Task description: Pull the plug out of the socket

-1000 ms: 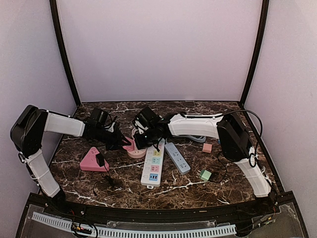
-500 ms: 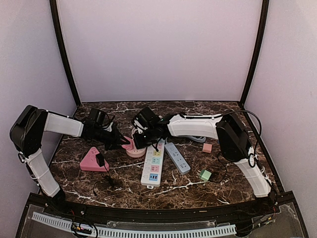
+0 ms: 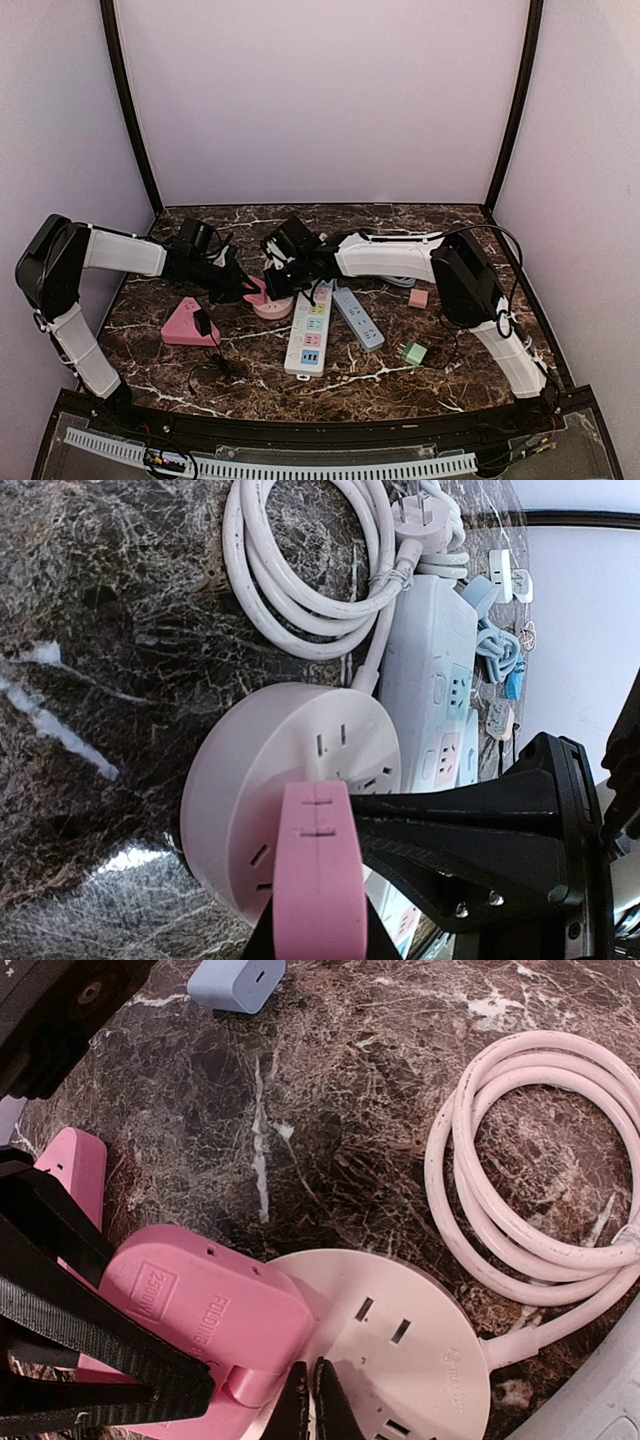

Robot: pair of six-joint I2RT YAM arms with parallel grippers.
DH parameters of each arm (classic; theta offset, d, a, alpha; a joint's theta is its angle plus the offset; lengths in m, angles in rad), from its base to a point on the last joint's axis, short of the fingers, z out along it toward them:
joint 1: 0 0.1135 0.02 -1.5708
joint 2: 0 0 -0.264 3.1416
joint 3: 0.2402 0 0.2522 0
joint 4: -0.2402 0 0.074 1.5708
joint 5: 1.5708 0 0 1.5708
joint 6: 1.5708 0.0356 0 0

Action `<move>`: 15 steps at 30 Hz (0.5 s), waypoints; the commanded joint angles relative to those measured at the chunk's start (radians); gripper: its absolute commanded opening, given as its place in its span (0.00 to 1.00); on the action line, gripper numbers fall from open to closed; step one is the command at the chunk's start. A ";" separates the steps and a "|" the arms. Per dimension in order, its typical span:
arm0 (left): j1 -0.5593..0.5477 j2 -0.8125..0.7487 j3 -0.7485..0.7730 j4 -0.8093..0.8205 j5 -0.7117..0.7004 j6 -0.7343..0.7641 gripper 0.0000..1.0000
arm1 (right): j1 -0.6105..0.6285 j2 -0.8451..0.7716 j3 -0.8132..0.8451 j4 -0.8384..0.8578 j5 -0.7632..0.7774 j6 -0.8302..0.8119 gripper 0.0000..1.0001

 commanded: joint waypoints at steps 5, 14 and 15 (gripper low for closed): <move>-0.004 -0.094 -0.010 0.161 0.108 -0.048 0.00 | 0.018 0.079 -0.029 -0.119 -0.014 -0.003 0.03; -0.005 -0.097 -0.017 0.169 0.089 -0.048 0.00 | 0.018 0.089 -0.023 -0.122 -0.022 -0.004 0.03; -0.004 -0.094 -0.018 0.180 0.098 -0.067 0.00 | 0.018 0.089 -0.022 -0.124 -0.021 -0.004 0.03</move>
